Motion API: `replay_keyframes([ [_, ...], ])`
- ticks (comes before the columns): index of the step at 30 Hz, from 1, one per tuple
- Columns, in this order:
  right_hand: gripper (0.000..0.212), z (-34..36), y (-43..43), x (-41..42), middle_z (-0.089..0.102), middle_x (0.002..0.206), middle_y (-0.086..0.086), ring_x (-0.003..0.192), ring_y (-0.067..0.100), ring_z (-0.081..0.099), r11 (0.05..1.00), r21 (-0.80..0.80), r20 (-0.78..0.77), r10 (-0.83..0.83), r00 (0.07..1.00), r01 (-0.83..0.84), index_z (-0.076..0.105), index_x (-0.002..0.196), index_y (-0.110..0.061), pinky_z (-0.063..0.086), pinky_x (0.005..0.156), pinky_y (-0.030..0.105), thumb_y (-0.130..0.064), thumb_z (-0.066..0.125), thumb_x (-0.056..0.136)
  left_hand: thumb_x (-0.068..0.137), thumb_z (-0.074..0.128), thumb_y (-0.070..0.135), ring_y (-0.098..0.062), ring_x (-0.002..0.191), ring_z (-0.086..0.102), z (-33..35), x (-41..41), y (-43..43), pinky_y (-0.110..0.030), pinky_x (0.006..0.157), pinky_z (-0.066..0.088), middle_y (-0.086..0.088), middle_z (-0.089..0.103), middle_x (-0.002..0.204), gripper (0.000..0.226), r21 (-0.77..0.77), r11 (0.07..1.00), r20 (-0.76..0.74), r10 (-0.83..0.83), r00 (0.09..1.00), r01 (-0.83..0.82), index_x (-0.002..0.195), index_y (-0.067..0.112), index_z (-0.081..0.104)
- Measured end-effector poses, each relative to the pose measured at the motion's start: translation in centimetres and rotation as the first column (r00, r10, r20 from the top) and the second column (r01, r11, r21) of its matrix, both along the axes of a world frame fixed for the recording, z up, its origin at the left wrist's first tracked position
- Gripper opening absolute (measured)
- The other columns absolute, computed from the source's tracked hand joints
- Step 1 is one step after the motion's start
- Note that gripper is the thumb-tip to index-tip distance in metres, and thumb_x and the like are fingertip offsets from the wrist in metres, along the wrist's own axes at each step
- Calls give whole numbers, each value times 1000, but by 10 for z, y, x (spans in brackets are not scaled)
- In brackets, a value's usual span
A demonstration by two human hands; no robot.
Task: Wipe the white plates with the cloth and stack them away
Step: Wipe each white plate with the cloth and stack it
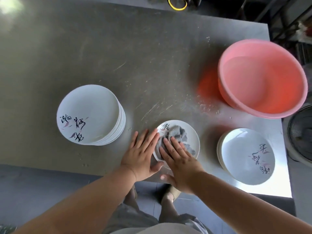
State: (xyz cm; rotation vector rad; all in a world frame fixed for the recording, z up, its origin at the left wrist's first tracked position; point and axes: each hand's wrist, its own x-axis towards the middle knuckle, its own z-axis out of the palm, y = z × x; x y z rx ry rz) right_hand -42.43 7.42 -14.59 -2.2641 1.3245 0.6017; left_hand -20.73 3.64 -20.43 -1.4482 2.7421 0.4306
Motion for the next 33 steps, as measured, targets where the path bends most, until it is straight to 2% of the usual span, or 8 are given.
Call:
replay_keyframes([
  [5, 98, 9, -3, -42, -39, 164, 9, 152, 34, -37, 991, -61, -148, -129, 981, 122, -26, 158, -19, -16, 126, 51, -81, -7, 85, 89, 48, 70, -36, 159, 20, 0, 0, 2, -64, 125, 19, -2, 3, 177, 104, -22, 1000, -18, 1, 1000, -2, 167, 11, 14],
  [9, 94, -2, -31, -8, -43, 162, 10, 147, 31, -45, 963, -79, -39, -263, 964, 259, -29, 157, -18, -18, 126, 51, -79, -1, 90, 92, 45, 71, -35, 159, 20, 1, 1, 0, -63, 125, 18, -2, 3, 177, 101, -18, 1000, -12, -4, 1000, 3, 167, 10, 14],
  [13, 93, -2, 4, 4, -40, 165, 4, 150, 28, -42, 1000, -1, 29, -30, 999, 30, -21, 162, -22, -16, 127, 51, -80, 3, 94, 92, 44, 73, -34, 159, 21, 2, 1, 1, -63, 126, 17, -2, 4, 177, 102, -12, 1000, 16, -7, 1000, 7, 167, 11, 15],
  [15, 93, 5, 23, -16, -17, 173, 6, 158, 31, -22, 997, -33, 13, 65, 998, -64, -1, 166, -20, -9, 127, 49, -80, 6, 96, 91, 48, 70, -34, 159, 21, 2, 0, 1, -63, 126, 18, -2, 5, 176, 102, -9, 1000, 3, 5, 1000, -5, 167, 11, 15],
  [17, 92, 14, 25, -42, 0, 174, 8, 159, 35, -3, 995, -78, -34, 52, 998, -55, 14, 166, -17, 2, 124, 47, -79, 13, 98, 89, 49, 68, -36, 158, 22, 2, 1, 0, -63, 125, 18, -2, 5, 176, 102, -13, 1000, -12, 3, 1000, -3, 167, 12, 14],
  [22, 95, 1, -29, -42, -38, 165, 5, 153, 28, -37, 991, -129, -63, -57, 996, 48, -23, 161, -21, -13, 129, 47, -81, -3, 90, 90, 51, 65, -36, 158, 22, 4, 3, 1, -63, 125, 19, -1, 5, 176, 99, -13, 1000, -36, -1, 999, 1, 168, 15, 15],
  [27, 90, -13, -65, -16, -40, 166, -2, 152, 21, -38, 982, -175, -32, 62, 998, -66, -19, 164, -26, -10, 130, 46, -80, 2, 94, 90, 53, 63, -35, 159, 21, 6, 2, 0, -61, 125, 19, -4, 9, 176, 99, -7, 1000, -47, 21, 999, -21, 167, 11, 18],
  [33, 95, -6, -34, -36, -27, 170, 3, 155, 24, -33, 949, -231, -105, -243, 964, 214, -10, 164, -16, -8, 130, 46, -78, 4, 94, 88, 54, 62, -36, 157, 25, 4, 1, 0, -63, 125, 19, 1, 8, 176, 99, -16, 1000, -62, 0, 998, -1, 168, 17, 18],
])
